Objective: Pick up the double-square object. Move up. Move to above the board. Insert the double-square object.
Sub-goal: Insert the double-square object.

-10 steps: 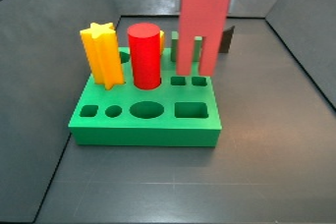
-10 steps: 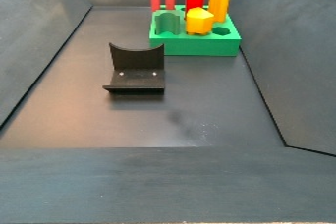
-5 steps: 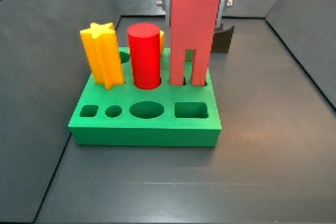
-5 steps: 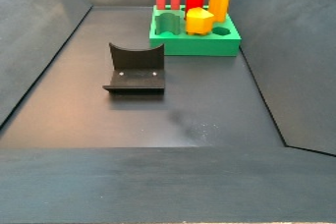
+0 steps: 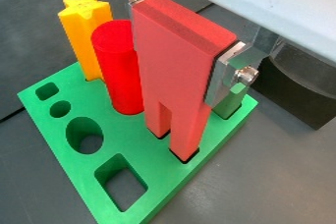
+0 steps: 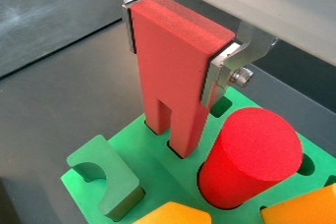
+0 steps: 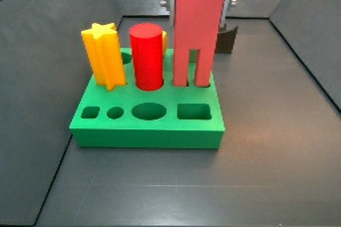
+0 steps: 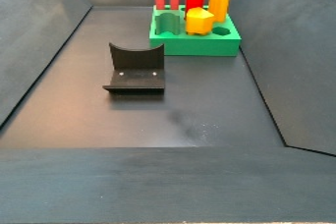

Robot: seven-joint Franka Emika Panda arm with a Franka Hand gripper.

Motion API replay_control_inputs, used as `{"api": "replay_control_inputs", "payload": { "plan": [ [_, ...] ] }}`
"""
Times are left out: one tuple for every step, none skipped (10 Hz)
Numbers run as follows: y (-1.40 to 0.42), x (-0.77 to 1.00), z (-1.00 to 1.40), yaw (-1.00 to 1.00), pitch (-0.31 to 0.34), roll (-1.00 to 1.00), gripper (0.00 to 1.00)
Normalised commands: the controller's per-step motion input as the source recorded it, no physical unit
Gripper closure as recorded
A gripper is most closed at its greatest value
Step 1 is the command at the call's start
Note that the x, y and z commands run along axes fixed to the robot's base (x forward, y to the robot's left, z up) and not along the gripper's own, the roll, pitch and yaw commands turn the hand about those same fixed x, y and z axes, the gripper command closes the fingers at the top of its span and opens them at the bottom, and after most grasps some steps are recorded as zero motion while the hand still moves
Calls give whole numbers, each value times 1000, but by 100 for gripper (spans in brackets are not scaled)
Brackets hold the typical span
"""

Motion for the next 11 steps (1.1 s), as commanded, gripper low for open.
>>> {"api": "replay_control_inputs", "payload": {
  "plan": [
    [0, 0, -380, -29, -77, 0, 100],
    [-3, 154, -377, -286, -49, 0, 100],
    [0, 206, -366, -383, -26, 0, 100],
    [0, 171, -389, -380, -24, 0, 100],
    [0, 77, -406, -340, -40, 0, 100],
    [0, -20, -440, -126, -74, 0, 100],
    [0, -174, -451, 0, -133, 20, 100],
    [0, -154, -403, 149, -154, 90, 100],
    [-17, -106, -354, 363, -194, 101, 100],
    [-17, -57, -240, 149, -130, 0, 100],
    [0, 0, -143, 0, -101, -4, 100]
  ]
}}
